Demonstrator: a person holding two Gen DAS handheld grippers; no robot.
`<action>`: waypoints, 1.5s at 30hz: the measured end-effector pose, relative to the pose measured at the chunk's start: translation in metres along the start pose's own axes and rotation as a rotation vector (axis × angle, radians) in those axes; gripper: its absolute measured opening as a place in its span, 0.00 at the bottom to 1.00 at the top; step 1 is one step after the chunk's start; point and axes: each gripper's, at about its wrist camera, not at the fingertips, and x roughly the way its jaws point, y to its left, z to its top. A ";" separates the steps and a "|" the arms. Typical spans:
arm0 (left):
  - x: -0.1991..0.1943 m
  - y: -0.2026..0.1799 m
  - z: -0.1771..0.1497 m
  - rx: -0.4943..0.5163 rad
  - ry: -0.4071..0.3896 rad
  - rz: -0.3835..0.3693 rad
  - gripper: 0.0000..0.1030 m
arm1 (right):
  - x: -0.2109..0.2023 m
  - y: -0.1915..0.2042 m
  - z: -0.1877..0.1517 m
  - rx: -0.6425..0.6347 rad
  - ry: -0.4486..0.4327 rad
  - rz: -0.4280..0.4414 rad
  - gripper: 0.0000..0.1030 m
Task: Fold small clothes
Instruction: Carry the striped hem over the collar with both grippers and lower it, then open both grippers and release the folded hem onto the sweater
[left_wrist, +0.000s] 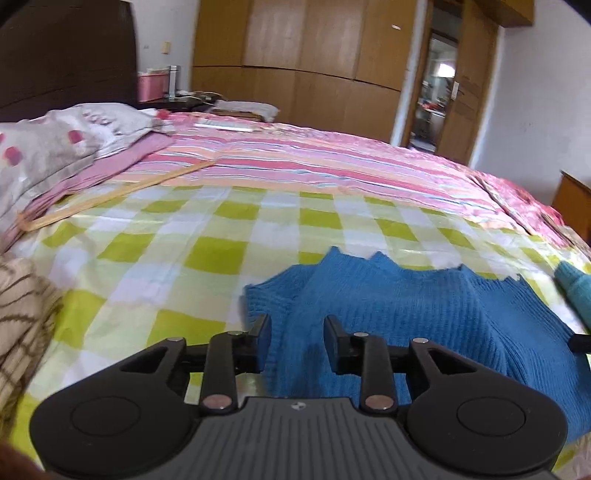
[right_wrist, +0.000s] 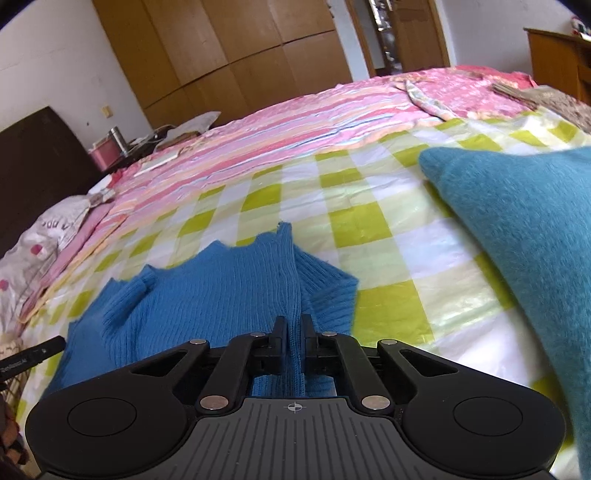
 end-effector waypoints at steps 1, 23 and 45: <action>0.003 -0.003 0.001 0.014 0.002 0.000 0.35 | 0.001 0.000 -0.001 0.000 0.001 -0.001 0.05; -0.001 0.010 0.023 -0.032 0.028 -0.010 0.14 | -0.023 0.003 0.005 0.011 -0.066 0.077 0.05; -0.037 0.009 -0.012 0.023 0.004 0.055 0.25 | -0.040 0.001 -0.020 0.027 -0.013 0.044 0.27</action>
